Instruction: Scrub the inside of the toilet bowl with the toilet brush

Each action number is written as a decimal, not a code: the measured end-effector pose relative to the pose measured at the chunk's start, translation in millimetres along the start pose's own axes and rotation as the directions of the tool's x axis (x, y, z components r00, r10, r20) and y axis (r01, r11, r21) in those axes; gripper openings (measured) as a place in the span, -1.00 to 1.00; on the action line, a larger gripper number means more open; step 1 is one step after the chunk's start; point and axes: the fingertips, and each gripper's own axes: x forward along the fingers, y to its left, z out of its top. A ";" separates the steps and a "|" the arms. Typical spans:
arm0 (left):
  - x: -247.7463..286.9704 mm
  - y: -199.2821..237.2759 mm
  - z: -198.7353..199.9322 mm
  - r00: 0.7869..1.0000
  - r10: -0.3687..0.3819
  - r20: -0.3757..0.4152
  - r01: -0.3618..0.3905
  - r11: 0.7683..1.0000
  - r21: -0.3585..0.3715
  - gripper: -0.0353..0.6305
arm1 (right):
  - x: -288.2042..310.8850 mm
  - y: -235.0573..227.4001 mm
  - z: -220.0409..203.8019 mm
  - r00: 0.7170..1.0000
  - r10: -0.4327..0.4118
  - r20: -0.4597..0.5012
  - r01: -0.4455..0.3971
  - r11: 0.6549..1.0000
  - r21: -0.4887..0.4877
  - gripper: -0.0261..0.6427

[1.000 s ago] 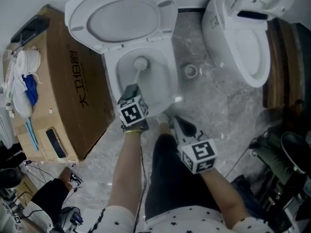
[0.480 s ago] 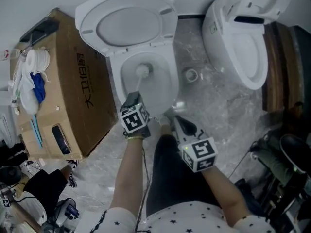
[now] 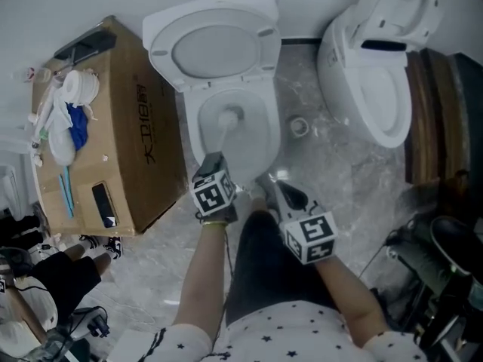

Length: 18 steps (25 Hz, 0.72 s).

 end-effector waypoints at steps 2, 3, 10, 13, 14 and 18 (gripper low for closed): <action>-11.7 -0.2 -1.7 1.000 -0.002 0.007 0.002 1.000 -0.009 -0.45 | -4.9 2.4 1.3 1.000 -0.001 0.000 0.001 1.000 -0.011 -0.90; -17.1 -0.7 -1.7 1.000 -0.004 0.013 0.005 1.000 -0.012 -0.45 | -7.0 2.9 2.2 1.000 -0.002 0.001 0.002 1.000 -0.017 -0.90; -57.5 -3.4 -6.0 0.999 -0.018 0.044 0.019 0.999 -0.028 -0.45 | -23.7 8.0 3.7 1.000 -0.014 0.001 0.014 0.999 -0.043 -0.90; -75.4 -3.9 -7.7 0.998 -0.028 0.058 0.030 0.999 -0.044 -0.45 | -29.6 10.5 4.5 1.000 -0.022 0.003 0.022 0.998 -0.052 -0.90; -82.1 -4.3 -7.4 0.997 -0.030 0.065 0.033 0.998 -0.051 -0.45 | -31.6 11.8 4.9 1.000 -0.023 0.005 0.023 0.998 -0.057 -0.90; -106.3 -6.4 -8.5 0.996 -0.033 0.082 0.038 0.998 -0.059 -0.45 | -40.7 17.4 5.9 1.000 -0.017 0.001 0.017 0.996 -0.084 -0.90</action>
